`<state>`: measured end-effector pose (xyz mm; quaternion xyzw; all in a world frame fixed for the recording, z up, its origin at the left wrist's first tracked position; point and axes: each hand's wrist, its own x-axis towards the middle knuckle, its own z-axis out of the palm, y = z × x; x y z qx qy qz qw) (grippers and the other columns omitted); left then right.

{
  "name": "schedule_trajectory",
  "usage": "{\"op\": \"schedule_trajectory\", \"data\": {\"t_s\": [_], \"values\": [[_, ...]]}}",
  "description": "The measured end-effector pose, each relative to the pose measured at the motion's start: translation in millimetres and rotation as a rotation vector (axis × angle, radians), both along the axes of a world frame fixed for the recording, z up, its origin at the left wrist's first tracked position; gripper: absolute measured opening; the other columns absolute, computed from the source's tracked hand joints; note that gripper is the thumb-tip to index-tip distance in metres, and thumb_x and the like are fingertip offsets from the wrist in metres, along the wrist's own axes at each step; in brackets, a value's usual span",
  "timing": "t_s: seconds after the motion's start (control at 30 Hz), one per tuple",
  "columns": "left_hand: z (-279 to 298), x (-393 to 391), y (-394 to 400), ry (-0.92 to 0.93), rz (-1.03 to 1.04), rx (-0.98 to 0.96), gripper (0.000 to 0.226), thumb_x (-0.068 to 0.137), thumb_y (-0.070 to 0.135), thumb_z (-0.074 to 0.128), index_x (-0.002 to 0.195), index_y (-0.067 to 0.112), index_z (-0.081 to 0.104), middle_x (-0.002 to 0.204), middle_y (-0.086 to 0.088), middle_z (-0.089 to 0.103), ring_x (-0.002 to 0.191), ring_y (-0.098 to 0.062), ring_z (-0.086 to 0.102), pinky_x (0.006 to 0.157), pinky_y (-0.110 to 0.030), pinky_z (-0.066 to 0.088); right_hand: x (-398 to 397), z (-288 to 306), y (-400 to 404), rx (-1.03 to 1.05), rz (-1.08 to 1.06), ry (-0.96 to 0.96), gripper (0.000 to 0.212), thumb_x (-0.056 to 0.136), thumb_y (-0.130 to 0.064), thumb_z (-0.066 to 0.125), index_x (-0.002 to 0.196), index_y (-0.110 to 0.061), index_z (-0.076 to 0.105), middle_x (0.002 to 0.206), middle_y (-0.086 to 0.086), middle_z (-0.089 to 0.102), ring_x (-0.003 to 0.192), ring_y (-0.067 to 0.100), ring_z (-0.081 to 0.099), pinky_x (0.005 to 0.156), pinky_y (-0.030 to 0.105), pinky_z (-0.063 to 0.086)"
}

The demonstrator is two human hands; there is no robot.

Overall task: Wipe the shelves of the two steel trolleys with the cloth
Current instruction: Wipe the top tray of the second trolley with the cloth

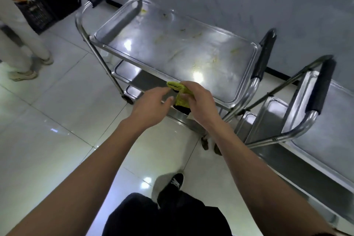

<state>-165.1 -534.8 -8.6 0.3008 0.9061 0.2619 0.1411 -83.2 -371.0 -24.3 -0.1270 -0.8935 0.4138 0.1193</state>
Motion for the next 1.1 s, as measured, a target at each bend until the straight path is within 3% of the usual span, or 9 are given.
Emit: {"op": "schedule_trajectory", "data": {"t_s": [0.13,0.27,0.33,0.43,0.53,0.67,0.83,1.0,1.1], "values": [[2.0,-26.7,26.3,-0.088,0.020,0.113,0.041,0.100,0.039,0.051,0.138,0.025,0.058,0.132,-0.001,0.064,0.119,-0.021,0.059,0.099,-0.043,0.050,-25.0,-5.6,19.0,-0.027,0.005,0.026,0.036,0.095,-0.007,0.053,0.127,-0.018,0.063,0.119,-0.001,0.066,0.105,0.020,0.062,0.090,0.042,0.052],[0.8,-55.0,47.6,-0.183,0.033,0.216,0.030,0.102,0.035,0.049,0.128,0.033,0.064,0.113,0.006,0.070,0.103,-0.016,0.061,0.093,-0.040,0.053,-49.0,-11.2,28.9,-0.181,0.000,0.033,0.042,0.097,0.004,0.051,0.130,-0.019,0.064,0.122,-0.004,0.067,0.108,0.010,0.064,0.092,0.026,0.053],[-2.1,-71.5,56.2,-0.236,0.019,0.232,0.031,0.102,0.034,0.048,0.129,0.037,0.064,0.111,0.009,0.070,0.102,-0.013,0.062,0.093,-0.037,0.053,-62.1,-12.1,31.2,-0.283,-0.023,0.041,0.043,0.098,0.005,0.049,0.130,-0.021,0.064,0.121,-0.007,0.068,0.109,0.010,0.066,0.095,0.025,0.053],[-7.7,-102.3,69.6,-0.289,-0.016,0.246,0.037,0.102,0.032,0.049,0.138,0.037,0.058,0.117,0.008,0.070,0.108,-0.009,0.062,0.097,-0.031,0.051,-85.0,-10.1,32.0,-0.379,-0.079,0.070,0.043,0.098,0.002,0.048,0.128,-0.024,0.066,0.111,-0.018,0.071,0.103,0.000,0.068,0.087,0.011,0.050],[-13.4,-143.0,84.1,-0.348,-0.037,0.249,0.045,0.102,0.032,0.050,0.147,0.034,0.049,0.126,0.004,0.068,0.116,-0.012,0.061,0.102,-0.029,0.049,-116.0,-8.2,34.3,-0.291,-0.132,0.052,0.051,0.099,0.002,0.046,0.132,-0.035,0.062,0.109,-0.026,0.071,0.103,-0.004,0.067,0.087,0.007,0.047],[-16.1,-196.7,100.5,-0.369,-0.116,0.260,0.048,0.102,0.025,0.050,0.148,0.038,0.046,0.130,0.002,0.066,0.119,-0.015,0.059,0.094,-0.021,0.042,-162.8,-13.5,41.2,-0.112,-0.309,0.002,0.052,0.099,0.002,0.048,0.143,-0.024,0.056,0.116,-0.006,0.071,0.098,0.000,0.064,0.085,0.010,0.047],[-14.7,-244.8,115.5,-0.410,-0.230,0.242,0.051,0.103,0.021,0.049,0.147,0.045,0.044,0.129,0.003,0.064,0.114,-0.014,0.058,0.093,-0.020,0.042,-199.4,-15.1,42.0,-0.136,-0.429,0.035,0.048,0.101,-0.002,0.048,0.142,-0.024,0.057,0.116,-0.007,0.072,0.100,-0.003,0.065,0.087,0.009,0.048],[-14.4,-277.9,134.9,-0.179,-0.341,0.122,0.044,0.102,0.027,0.050,0.143,0.042,0.051,0.107,0.001,0.053,0.106,-0.020,0.052,0.092,-0.039,0.049,-220.1,-10.9,42.0,-0.122,-0.461,0.093,0.047,0.098,-0.008,0.046,0.133,-0.034,0.062,0.096,-0.037,0.066,0.089,-0.008,0.065,0.078,0.005,0.047],[-18.6,-289.8,147.3,-0.109,-0.368,0.127,0.042,0.100,0.029,0.055,0.140,0.042,0.055,0.128,0.004,0.052,0.124,-0.019,0.041,0.104,-0.044,0.042,-229.9,-11.4,52.5,-0.129,-0.472,0.113,0.042,0.096,-0.015,0.045,0.126,-0.038,0.062,0.091,-0.031,0.066,0.083,-0.008,0.063,0.074,0.005,0.045]]}}
